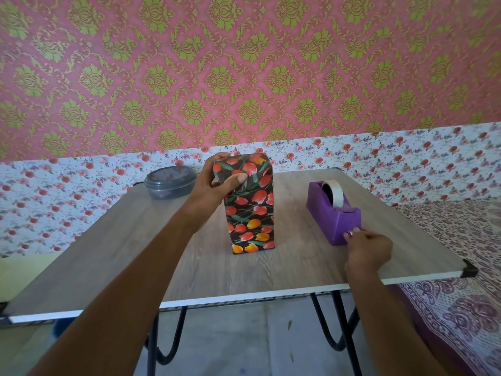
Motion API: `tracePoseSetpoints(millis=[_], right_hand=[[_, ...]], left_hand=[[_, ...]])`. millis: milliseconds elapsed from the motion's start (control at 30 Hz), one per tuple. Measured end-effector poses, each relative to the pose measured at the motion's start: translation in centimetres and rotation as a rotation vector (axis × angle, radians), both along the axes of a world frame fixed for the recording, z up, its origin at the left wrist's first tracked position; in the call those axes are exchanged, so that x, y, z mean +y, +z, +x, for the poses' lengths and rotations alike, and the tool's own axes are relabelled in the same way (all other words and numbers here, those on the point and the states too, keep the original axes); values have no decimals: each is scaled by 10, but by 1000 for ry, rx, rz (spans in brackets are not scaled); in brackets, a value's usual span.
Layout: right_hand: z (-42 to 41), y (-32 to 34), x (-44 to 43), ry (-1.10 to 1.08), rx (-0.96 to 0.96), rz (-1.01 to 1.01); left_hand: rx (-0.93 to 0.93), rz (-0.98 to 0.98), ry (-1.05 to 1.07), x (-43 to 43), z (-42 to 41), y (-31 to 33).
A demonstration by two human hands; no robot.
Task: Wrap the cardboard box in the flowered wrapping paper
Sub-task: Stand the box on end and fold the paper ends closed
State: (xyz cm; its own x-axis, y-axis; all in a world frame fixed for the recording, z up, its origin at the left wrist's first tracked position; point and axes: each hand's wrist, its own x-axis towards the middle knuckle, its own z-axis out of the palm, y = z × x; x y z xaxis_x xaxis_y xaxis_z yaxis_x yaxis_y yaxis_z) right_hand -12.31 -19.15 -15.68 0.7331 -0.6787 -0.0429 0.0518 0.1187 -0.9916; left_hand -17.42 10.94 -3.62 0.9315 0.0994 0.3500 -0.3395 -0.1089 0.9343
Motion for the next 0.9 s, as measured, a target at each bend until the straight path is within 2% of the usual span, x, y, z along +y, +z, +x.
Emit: tracePoseSetpoints(millis=[200,300,400,500,600,733,833,900], right_hand=[[-18,8,12,-50,-49,-308],[-27,8,16,-30,-78,-327],[-36,16,24,0,-203,-289],[-44,38,35,206,-403,-216],[-43,69,47,349,-537,-300],[-44,122,71,587,-703,-289],[-41,164,92,756,-749,-467],[-38,191,108,870,-708,-590]], left_hand=[[-27,-12,3,0,1,-2],[-29,-15,2,-2,0,-2],[-35,-23,-2,-2,-2,-2],[-41,-32,-6,-4,-3,-2],[-52,-37,-5,-6,-4,-2],[-74,-39,2,-5,-5,-1],[-59,-45,12,-4,-4,-5],[-41,-42,4,-5,-4,-7]])
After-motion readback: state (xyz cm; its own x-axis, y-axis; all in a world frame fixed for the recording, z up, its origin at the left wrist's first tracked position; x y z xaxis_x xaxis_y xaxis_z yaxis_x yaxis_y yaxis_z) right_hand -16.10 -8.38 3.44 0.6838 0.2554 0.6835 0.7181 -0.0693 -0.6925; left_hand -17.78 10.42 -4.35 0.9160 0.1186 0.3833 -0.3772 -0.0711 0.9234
